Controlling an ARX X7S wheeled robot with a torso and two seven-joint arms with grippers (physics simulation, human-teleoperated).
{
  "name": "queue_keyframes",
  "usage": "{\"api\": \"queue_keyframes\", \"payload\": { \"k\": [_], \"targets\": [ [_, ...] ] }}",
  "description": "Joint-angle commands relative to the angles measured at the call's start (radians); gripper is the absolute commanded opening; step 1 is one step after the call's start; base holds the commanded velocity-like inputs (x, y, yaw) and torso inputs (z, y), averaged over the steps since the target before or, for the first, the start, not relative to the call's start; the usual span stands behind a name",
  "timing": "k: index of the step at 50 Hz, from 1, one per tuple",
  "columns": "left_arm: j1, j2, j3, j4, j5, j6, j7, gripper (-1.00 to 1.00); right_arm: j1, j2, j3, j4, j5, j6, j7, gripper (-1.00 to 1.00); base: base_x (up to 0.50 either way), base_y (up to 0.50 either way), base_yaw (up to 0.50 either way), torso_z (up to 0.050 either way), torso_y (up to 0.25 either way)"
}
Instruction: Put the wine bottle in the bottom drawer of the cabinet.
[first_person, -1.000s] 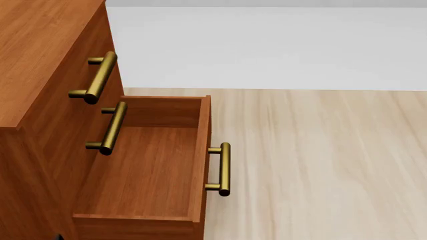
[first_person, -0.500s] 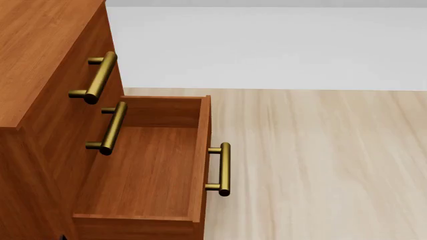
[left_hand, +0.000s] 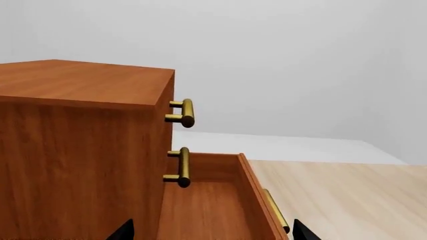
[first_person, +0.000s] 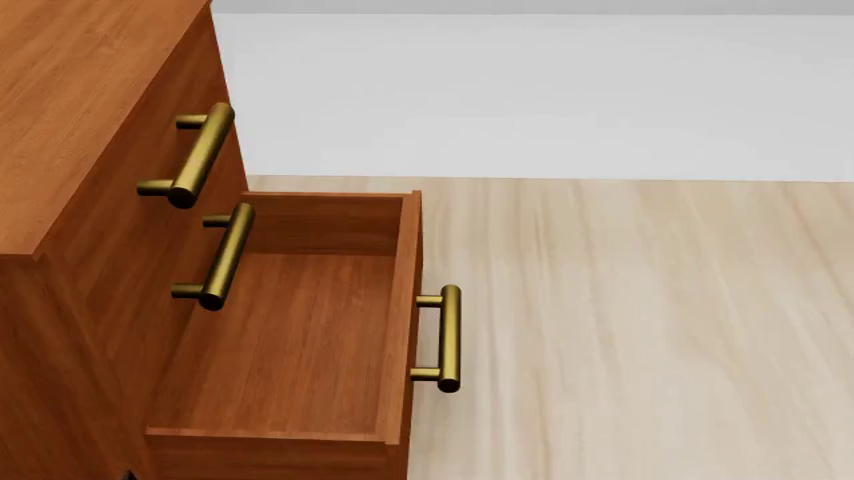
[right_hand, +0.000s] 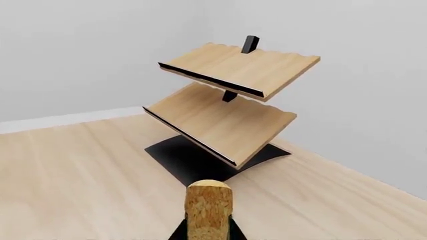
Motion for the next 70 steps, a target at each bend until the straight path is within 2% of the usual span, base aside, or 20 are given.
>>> {"api": "queue_keyframes", "payload": {
  "k": [1,23,38,53,55,58,64,70],
  "targets": [
    [0.004,0.002,-0.006,-0.003,-0.002,0.0,0.002,1.0,-0.021,0.042,0.031,-0.04,-0.01,-0.004,0.031,-1.0,0.0,0.0,0.0,0.0,0.01],
    [0.011,-0.003,-0.018,-0.007,-0.006,0.005,0.008,1.0,-0.106,0.215,0.11,-0.176,-0.025,-0.015,0.146,-1.0,0.0,0.0,0.0,0.0,0.0],
    [0.031,0.0,-0.021,-0.031,0.0,0.023,0.023,1.0,-0.128,0.387,0.157,-0.283,-0.009,-0.025,0.236,-1.0,0.0,0.0,0.0,0.0,0.001],
    [0.038,0.0,-0.029,-0.031,-0.001,0.025,0.024,1.0,-0.02,0.368,0.249,-0.371,0.08,0.143,0.111,-1.0,0.0,0.0,0.0,0.0,0.0],
    [0.038,0.003,-0.03,-0.037,-0.003,0.026,0.027,1.0,0.031,0.336,0.254,-0.385,0.094,0.203,0.075,-1.0,0.0,0.0,0.0,0.0,0.0],
    [0.039,0.002,-0.032,-0.038,-0.007,0.027,0.028,1.0,0.195,0.261,0.219,-0.415,0.12,0.349,0.003,-1.0,0.0,0.0,0.0,0.0,0.003],
    [0.041,0.001,-0.035,-0.03,-0.001,0.025,0.025,1.0,0.406,0.191,0.166,-0.448,0.151,0.535,-0.05,-1.0,0.0,0.0,0.0,0.0,0.0],
    [0.04,0.001,-0.039,-0.032,-0.007,0.023,0.028,1.0,0.513,0.17,0.153,-0.467,0.183,0.615,-0.08,-1.0,0.0,0.0,0.0,0.0,0.0]
  ]
}}
